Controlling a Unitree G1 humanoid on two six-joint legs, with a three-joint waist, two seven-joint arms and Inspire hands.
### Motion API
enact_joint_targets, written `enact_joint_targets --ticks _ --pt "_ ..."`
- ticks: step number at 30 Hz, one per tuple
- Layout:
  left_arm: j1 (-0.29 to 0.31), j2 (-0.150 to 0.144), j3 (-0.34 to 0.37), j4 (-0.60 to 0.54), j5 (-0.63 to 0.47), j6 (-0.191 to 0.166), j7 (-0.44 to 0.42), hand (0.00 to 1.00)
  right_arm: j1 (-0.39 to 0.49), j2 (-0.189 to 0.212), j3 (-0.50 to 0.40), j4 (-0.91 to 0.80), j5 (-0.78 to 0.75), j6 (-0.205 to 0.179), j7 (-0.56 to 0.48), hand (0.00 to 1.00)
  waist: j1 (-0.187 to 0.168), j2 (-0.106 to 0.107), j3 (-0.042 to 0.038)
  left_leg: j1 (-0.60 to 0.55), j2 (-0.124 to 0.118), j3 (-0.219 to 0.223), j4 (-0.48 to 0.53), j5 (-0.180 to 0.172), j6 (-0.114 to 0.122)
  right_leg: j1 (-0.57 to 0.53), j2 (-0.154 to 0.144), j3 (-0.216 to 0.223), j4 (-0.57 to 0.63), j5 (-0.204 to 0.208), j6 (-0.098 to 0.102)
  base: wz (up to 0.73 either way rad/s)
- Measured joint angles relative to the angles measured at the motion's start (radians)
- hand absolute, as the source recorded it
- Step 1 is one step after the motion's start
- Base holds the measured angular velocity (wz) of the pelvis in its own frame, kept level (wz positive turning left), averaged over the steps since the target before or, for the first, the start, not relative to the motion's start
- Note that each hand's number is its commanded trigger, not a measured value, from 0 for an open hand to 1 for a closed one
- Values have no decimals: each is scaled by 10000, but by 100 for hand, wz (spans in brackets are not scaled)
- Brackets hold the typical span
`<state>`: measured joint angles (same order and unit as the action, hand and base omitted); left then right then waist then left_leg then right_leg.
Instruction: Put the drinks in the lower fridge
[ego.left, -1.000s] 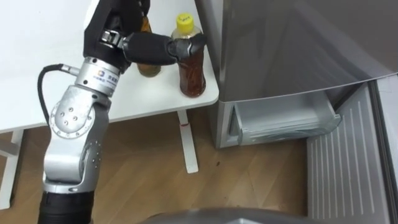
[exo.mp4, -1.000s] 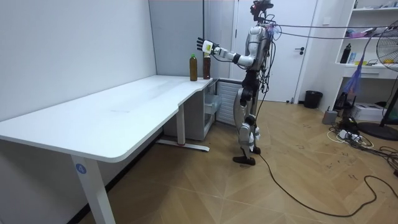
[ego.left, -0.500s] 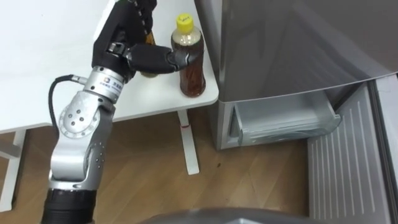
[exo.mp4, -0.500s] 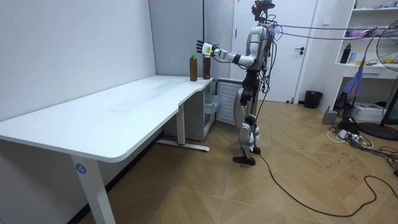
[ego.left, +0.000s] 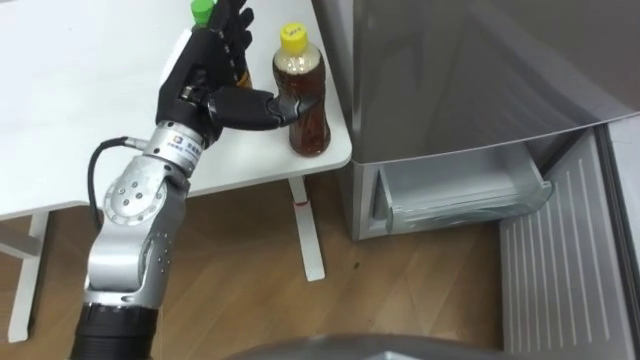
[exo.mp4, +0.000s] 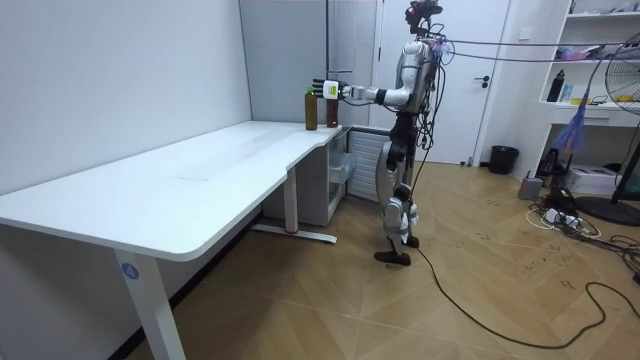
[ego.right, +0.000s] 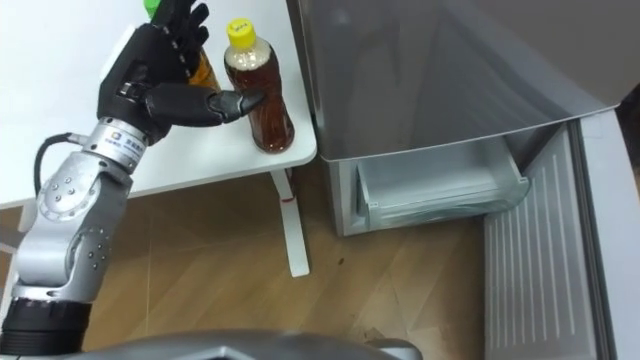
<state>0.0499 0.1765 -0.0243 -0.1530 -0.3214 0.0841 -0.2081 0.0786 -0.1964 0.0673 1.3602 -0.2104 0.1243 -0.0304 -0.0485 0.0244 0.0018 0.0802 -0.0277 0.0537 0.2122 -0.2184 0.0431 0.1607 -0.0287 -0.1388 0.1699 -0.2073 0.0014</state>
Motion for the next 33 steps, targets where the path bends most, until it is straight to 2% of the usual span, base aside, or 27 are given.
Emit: enact_joint_targets --ticks 4,7,16,23,33 --pt "0 0 -11 99 -21 0 -1 0 3 1 17 -38 11 8 5 0 -12 -16 20 -16 0 1 -10 0 0 47 1 -5 -2 0 0 0" --pt "0 -2 -24 333 -22 8 20 0 11 1 15 -116 13 10 3 0 -17 -8 84 -38 -1 3 3 0 0 33 3 -7 -4 0 0 0" --pt "0 -3 -21 591 -791 24 166 0 -7 2 -2 -356 -9 -3 300 0 -12 -6 86 -3 1 41 59 0 0 -17 -2 -15 -4 0 0 0" --pt "-1 -10 -17 732 -814 24 265 0 -6 2 -2 -413 -40 7 342 0 -25 -3 83 10 4 40 60 0 0 -4 -2 -22 -3 0 0 0" --pt "-3 -69 -19 777 -816 214 301 0 10 1 -3 -412 -339 101 654 0 -91 -16 89 -2 8 154 12 2 4 -62 -15 31 3 -1 0 -2"
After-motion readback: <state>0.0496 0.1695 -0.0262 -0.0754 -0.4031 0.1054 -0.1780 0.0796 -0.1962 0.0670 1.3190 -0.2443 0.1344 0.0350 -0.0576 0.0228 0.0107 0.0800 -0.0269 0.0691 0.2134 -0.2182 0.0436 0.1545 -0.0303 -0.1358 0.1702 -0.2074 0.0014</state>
